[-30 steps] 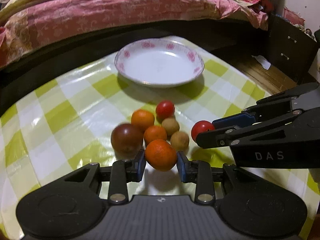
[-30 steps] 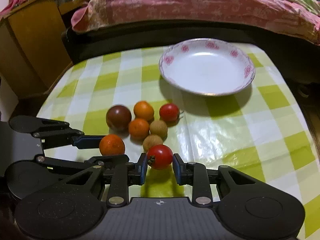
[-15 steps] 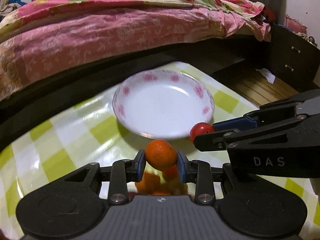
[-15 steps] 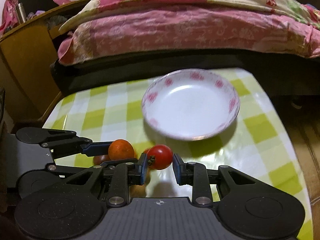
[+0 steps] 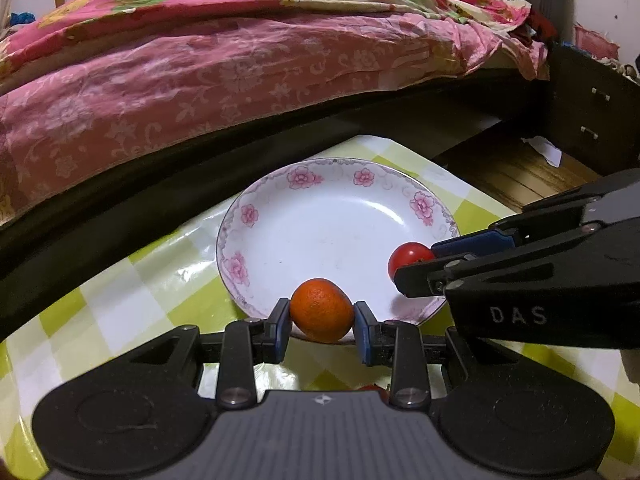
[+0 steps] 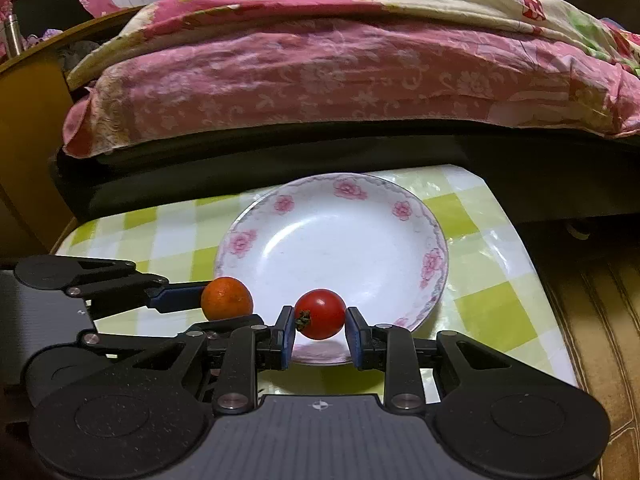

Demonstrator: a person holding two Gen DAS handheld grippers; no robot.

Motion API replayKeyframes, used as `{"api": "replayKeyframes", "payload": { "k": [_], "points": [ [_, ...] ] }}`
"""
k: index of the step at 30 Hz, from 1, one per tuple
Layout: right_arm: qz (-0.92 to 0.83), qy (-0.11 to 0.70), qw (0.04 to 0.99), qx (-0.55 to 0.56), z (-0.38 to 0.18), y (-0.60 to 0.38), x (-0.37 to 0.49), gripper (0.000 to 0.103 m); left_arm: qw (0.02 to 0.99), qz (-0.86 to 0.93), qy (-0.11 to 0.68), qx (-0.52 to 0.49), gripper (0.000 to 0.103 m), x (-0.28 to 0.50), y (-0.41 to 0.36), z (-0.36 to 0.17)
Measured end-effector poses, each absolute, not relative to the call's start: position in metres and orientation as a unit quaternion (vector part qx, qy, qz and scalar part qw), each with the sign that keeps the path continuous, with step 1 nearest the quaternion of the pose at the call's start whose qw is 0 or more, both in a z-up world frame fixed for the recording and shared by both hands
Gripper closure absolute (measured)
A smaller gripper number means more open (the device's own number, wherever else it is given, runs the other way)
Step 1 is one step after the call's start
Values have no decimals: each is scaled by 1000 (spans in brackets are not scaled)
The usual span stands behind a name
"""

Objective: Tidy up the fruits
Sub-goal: 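Carry both fruits over the white bowl and open both grippers to drop them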

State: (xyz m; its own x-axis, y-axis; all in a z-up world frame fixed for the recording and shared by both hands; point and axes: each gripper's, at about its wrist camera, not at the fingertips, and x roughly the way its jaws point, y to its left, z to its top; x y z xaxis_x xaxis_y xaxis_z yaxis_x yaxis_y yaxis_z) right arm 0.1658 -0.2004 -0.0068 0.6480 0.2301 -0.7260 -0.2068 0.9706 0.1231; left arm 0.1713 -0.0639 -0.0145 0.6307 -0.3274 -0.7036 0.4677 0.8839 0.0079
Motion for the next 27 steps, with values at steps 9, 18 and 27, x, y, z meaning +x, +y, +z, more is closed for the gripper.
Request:
{"api": "replayKeyframes", "payload": {
  "k": [9, 18, 27],
  "points": [
    [113, 406, 907, 12, -14, -205, 174, 77, 899, -220, 366, 97, 62, 174, -64, -14],
    [107, 396, 912, 3, -13, -205, 174, 76, 902, -212, 365, 96, 56, 174, -62, -13],
    [98, 387, 917, -8, -10, -205, 170, 76, 906, -209, 357, 93, 55, 171, -59, -7]
  ]
}}
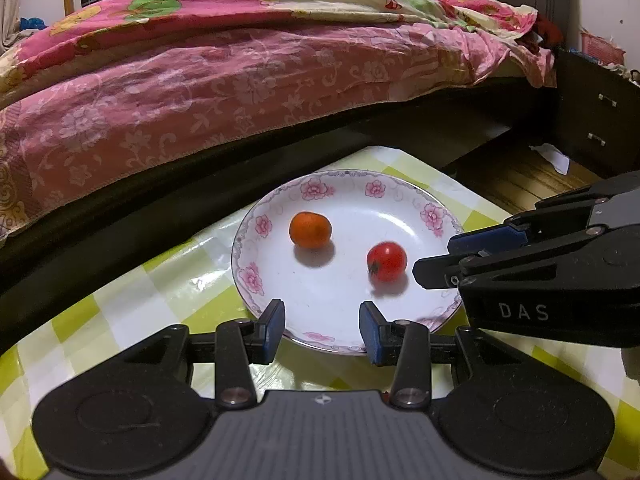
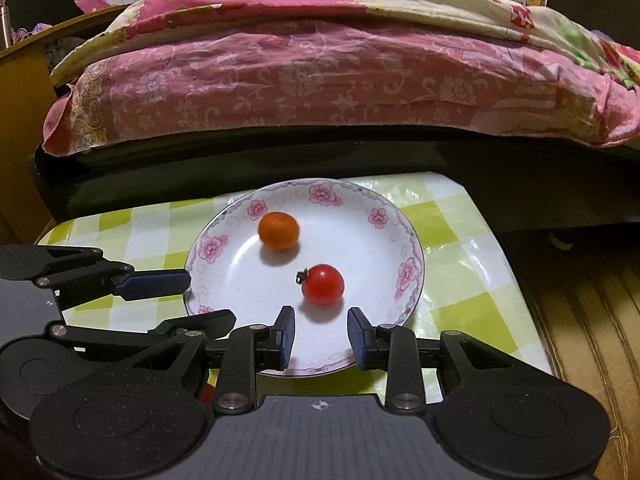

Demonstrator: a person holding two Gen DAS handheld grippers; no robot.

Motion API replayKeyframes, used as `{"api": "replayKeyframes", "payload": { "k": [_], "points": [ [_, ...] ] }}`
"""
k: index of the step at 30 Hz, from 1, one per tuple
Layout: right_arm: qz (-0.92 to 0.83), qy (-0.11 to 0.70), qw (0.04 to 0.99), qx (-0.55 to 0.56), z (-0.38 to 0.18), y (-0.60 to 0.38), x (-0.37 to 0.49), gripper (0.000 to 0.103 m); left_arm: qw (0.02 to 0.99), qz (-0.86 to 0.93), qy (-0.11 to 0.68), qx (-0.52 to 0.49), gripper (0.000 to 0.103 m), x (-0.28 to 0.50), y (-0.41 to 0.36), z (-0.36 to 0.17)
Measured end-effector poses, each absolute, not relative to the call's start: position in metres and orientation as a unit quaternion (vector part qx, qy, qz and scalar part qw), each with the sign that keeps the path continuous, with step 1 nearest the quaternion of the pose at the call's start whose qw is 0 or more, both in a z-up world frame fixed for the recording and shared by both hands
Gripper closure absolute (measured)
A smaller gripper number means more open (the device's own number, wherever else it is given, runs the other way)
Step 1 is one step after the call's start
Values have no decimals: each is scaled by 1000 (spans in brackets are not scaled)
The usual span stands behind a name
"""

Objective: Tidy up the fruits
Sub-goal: 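Carry both fruits over the white bowl and open both grippers to drop them, then withdraw both grippers from the bowl back toward the remaining fruits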

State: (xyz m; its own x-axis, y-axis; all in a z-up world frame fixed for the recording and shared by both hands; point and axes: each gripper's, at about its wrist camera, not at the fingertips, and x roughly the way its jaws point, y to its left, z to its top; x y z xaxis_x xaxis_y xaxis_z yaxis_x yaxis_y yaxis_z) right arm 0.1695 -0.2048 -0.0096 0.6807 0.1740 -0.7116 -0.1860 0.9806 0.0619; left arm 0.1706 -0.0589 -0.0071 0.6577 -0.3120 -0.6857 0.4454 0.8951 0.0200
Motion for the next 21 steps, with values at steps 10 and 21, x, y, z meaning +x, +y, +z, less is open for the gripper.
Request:
{"api": "replayKeyframes", "payload": {
  "k": [10, 21],
  "points": [
    [92, 371, 924, -24, -4, -200, 163, 76, 909, -209, 350, 89, 55, 162, -55, 1],
    [100, 368, 924, -31, 1, -190, 152, 75, 911, -204, 350, 80, 55, 147, -41, 11]
  ]
}}
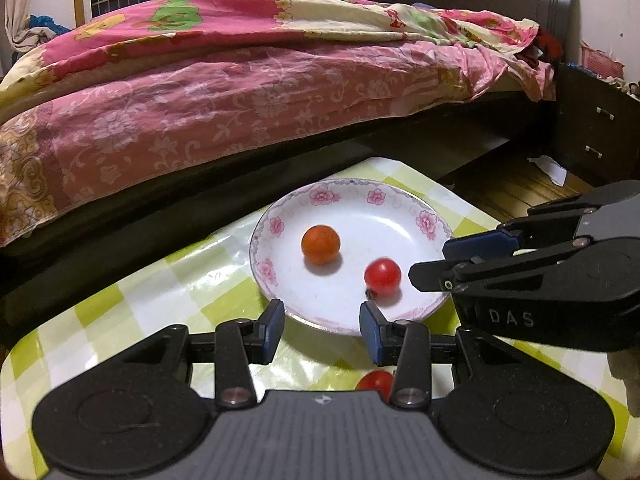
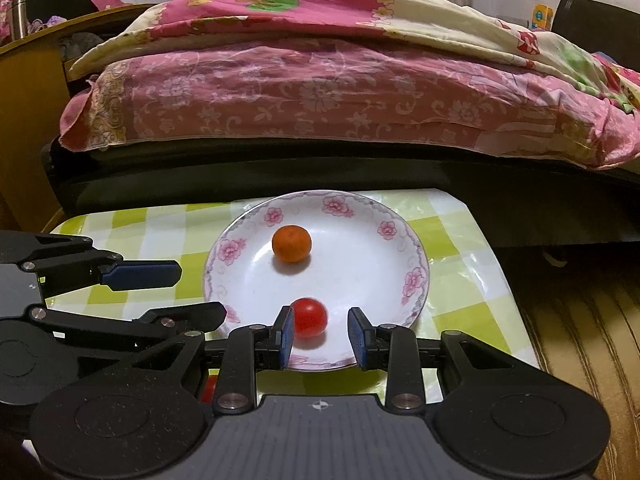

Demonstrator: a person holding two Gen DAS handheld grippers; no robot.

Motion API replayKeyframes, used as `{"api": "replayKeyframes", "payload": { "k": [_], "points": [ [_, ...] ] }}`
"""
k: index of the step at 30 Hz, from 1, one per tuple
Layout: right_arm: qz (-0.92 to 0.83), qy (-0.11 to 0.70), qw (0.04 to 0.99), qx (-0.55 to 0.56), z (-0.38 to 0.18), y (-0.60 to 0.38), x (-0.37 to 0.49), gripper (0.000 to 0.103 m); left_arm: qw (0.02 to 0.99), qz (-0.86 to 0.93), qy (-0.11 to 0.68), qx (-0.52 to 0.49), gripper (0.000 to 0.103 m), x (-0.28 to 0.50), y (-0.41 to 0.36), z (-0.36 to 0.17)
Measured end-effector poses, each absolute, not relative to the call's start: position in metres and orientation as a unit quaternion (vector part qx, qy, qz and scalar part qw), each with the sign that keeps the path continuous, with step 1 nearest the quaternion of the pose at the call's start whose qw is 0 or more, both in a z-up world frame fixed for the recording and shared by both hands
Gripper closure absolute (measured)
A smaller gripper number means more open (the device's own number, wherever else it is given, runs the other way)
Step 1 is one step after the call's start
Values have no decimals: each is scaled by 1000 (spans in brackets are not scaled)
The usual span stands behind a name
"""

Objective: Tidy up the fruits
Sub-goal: 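Withdraw both grippers from the bowl back toward the remaining fruits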

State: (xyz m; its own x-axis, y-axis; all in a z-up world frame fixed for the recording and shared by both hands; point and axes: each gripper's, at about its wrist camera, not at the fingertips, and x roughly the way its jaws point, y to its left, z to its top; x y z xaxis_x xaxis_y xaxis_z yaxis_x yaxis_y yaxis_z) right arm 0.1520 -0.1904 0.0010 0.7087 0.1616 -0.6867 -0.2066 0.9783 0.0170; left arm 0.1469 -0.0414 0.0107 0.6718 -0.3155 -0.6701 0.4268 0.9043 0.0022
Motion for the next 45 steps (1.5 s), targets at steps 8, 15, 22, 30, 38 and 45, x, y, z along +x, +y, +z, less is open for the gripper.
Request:
{"api": "replayKeyframes", "payload": {
  "k": [8, 15, 22, 30, 38, 45],
  "points": [
    [110, 367, 923, -28, 7, -183, 141, 75, 913, -199, 348, 70, 55, 135, -29, 16],
    [116, 371, 921, -26, 11, -177, 129, 74, 916, -194, 345, 65, 55, 123, -21, 21],
    [124, 374, 919, -26, 12, -170, 120, 73, 917, -189, 346, 60, 55, 111, -11, 23],
    [135, 378, 916, -22, 13, -163, 106, 73, 916, -188, 349, 61, 54, 95, -2, 22],
    [146, 396, 906, -19, 10, -158, 89, 69, 906, -197, 368, 76, 54, 78, 15, 10],
    [162, 429, 888, -28, -2, -153, 69, 65, 896, -210, 380, 95, 54, 68, 22, -3]
  ]
}}
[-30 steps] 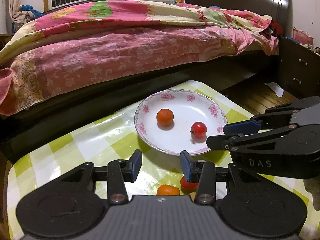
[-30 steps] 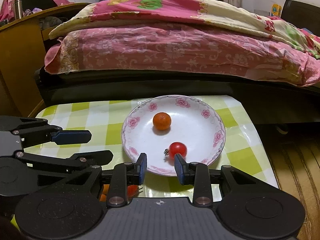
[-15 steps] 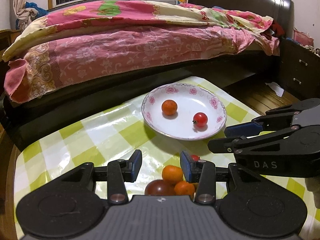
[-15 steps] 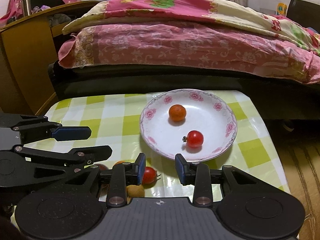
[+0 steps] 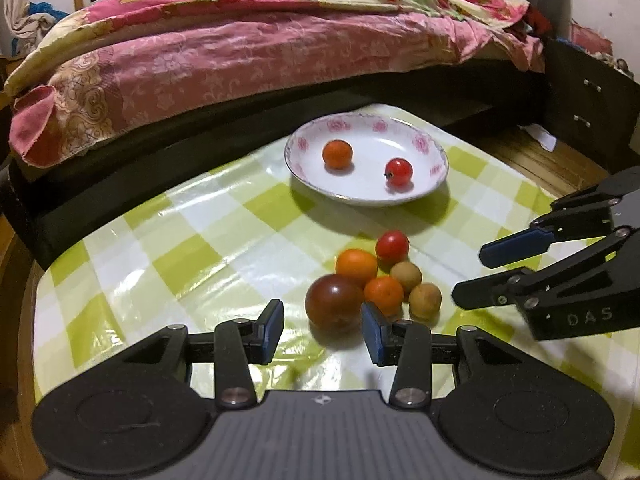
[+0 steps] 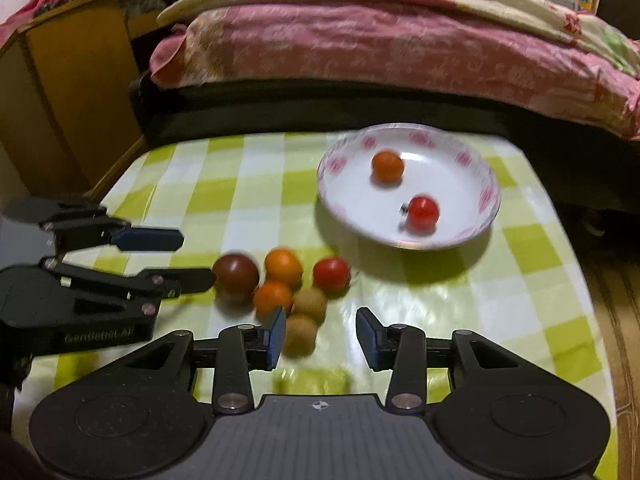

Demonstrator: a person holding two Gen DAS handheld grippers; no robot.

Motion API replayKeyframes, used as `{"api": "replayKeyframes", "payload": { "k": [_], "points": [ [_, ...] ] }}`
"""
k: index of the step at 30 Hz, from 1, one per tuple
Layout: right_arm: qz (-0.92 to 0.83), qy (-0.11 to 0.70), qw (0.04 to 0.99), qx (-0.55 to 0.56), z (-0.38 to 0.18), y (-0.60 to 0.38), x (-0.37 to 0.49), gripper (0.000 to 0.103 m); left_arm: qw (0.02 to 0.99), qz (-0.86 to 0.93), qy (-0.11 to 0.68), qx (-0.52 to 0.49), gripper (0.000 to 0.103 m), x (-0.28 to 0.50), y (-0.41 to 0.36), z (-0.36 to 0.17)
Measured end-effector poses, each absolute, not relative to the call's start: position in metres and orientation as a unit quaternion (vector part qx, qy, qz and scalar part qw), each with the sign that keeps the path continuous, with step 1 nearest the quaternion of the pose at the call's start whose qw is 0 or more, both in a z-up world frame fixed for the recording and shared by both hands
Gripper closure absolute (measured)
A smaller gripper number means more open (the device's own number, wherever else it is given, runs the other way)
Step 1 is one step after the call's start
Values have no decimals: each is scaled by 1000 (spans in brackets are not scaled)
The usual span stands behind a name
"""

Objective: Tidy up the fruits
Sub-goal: 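Withdraw both grippers from the bowl back toward the remaining fruits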

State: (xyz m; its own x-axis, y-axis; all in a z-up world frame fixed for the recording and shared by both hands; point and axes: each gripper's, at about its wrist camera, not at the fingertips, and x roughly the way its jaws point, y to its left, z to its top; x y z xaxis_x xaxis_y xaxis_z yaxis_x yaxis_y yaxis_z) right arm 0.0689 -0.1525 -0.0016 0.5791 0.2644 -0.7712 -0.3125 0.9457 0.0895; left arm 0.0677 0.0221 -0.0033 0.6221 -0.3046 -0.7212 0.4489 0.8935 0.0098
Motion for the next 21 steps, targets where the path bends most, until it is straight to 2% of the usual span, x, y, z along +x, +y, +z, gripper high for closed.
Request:
{"api": "replayKeyframes", "payload": {
  "k": [4, 15, 21],
  "points": [
    [173, 437, 882, -32, -10, -147, 66, 61, 891, -220, 383, 105, 54, 69, 20, -7],
    [189, 450, 871, -46, -38, -137, 82, 61, 880, -238, 394, 120, 54, 84, 11, -20],
    [200, 459, 864, -45, -44, -139, 93, 79, 872, -248, 403, 126, 53, 93, 8, -30]
  ]
}}
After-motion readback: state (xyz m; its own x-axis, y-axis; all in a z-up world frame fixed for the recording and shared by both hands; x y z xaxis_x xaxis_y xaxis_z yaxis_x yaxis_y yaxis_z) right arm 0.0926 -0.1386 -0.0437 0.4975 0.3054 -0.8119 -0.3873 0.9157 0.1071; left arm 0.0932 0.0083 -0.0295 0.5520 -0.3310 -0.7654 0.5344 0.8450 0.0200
